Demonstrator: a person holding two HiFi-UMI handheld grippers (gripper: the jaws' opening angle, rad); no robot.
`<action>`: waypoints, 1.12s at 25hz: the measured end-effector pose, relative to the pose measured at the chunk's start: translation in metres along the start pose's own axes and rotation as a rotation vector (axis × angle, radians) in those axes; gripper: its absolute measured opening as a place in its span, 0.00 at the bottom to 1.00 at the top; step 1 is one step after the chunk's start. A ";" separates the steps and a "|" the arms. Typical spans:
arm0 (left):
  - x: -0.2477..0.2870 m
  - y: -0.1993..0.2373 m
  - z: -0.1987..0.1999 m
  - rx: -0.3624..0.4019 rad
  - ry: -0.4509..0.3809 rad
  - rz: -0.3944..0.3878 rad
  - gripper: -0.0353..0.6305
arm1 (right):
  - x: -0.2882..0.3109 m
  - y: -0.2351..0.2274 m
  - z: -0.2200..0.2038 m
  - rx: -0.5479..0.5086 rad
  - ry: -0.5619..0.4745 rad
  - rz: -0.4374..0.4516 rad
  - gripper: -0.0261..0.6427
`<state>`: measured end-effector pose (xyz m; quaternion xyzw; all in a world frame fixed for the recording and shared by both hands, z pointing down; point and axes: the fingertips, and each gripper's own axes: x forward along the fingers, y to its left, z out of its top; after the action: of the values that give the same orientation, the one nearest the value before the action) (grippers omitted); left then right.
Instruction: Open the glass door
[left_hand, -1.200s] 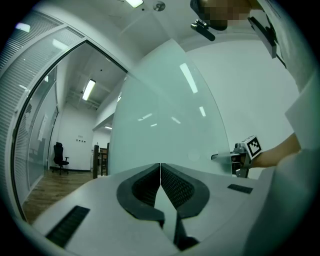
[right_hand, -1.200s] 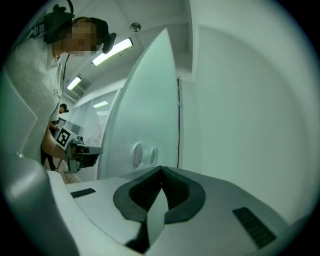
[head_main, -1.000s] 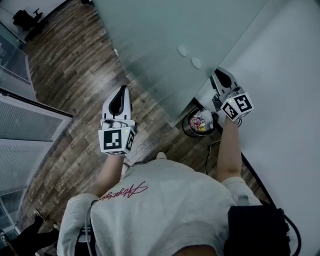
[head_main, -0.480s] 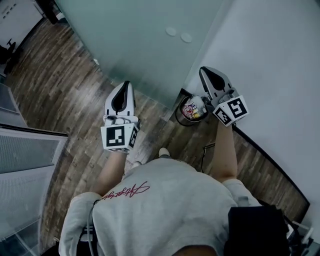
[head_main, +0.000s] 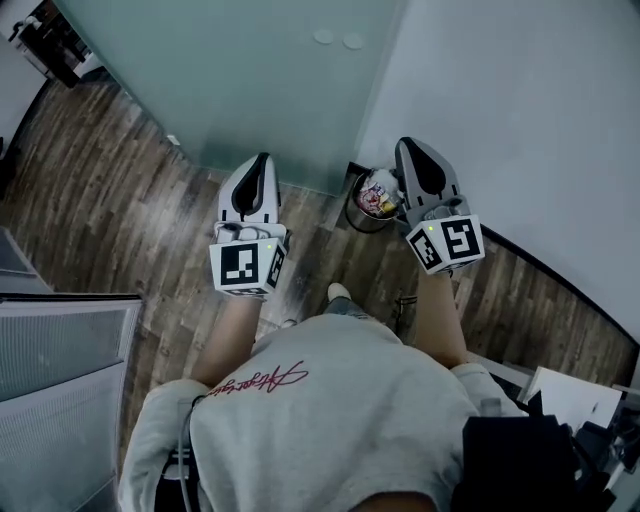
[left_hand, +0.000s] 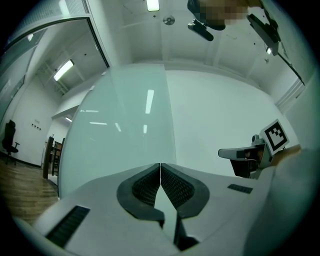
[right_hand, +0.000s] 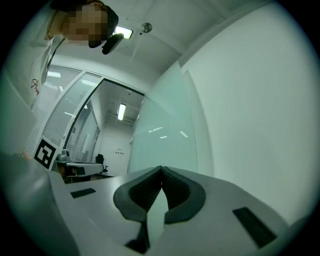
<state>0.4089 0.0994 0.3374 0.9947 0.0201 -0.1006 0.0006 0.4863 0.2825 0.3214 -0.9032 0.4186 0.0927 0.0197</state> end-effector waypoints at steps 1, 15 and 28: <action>-0.002 -0.001 0.000 -0.004 0.001 -0.013 0.08 | -0.004 0.003 0.001 -0.001 0.005 -0.030 0.06; -0.029 -0.022 0.003 -0.027 0.019 -0.098 0.08 | -0.048 0.038 0.001 -0.040 0.062 -0.246 0.06; -0.048 -0.034 0.008 -0.025 0.017 -0.125 0.08 | -0.071 0.055 0.004 -0.043 0.068 -0.277 0.06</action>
<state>0.3588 0.1311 0.3396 0.9923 0.0833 -0.0919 0.0065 0.3992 0.3002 0.3330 -0.9552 0.2883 0.0676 -0.0014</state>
